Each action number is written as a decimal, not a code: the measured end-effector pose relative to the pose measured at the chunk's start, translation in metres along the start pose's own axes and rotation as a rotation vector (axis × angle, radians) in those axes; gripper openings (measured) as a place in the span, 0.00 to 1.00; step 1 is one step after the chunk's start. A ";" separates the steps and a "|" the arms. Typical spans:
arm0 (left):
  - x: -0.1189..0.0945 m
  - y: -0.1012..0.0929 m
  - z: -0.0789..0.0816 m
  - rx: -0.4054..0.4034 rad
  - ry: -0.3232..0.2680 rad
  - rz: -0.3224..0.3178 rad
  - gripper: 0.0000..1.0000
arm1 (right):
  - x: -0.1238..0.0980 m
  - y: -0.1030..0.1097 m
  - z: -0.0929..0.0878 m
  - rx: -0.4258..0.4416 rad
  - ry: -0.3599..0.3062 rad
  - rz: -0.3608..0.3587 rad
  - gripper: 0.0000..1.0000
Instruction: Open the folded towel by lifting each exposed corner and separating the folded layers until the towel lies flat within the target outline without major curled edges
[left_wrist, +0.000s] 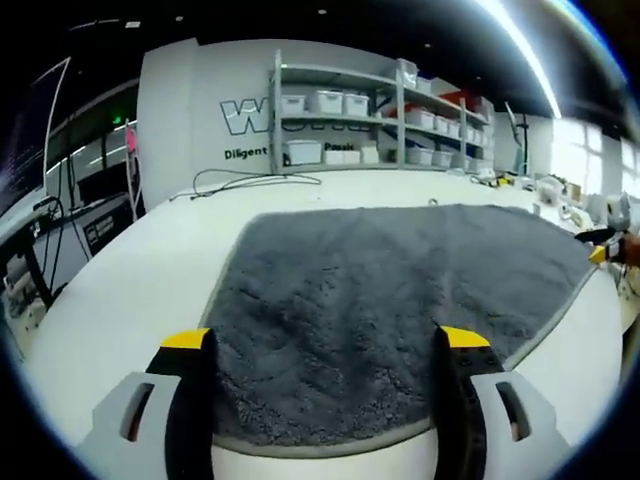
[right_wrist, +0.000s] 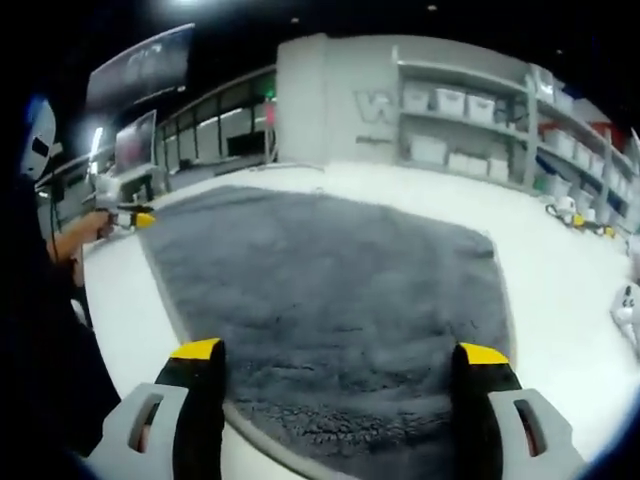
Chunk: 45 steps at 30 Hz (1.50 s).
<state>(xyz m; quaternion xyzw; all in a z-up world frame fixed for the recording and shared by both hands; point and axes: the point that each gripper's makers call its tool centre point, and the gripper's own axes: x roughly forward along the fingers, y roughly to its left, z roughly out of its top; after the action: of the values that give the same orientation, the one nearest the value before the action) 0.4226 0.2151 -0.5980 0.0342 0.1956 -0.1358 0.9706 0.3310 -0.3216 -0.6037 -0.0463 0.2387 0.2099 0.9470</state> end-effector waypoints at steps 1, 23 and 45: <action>-0.001 0.000 0.000 0.000 0.002 0.001 0.88 | 0.000 -0.001 0.000 -0.004 0.003 0.008 0.95; -0.020 -0.012 -0.008 -0.019 0.028 0.039 0.87 | 0.009 -0.020 0.004 -0.083 0.064 0.127 0.93; -0.037 -0.023 -0.017 -0.038 0.030 0.081 0.87 | 0.025 -0.035 0.011 -0.139 0.081 0.219 0.93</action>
<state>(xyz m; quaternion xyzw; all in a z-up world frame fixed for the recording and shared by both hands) 0.3775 0.2039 -0.5993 0.0259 0.2114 -0.0921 0.9727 0.3708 -0.3419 -0.6061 -0.0938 0.2653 0.3261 0.9025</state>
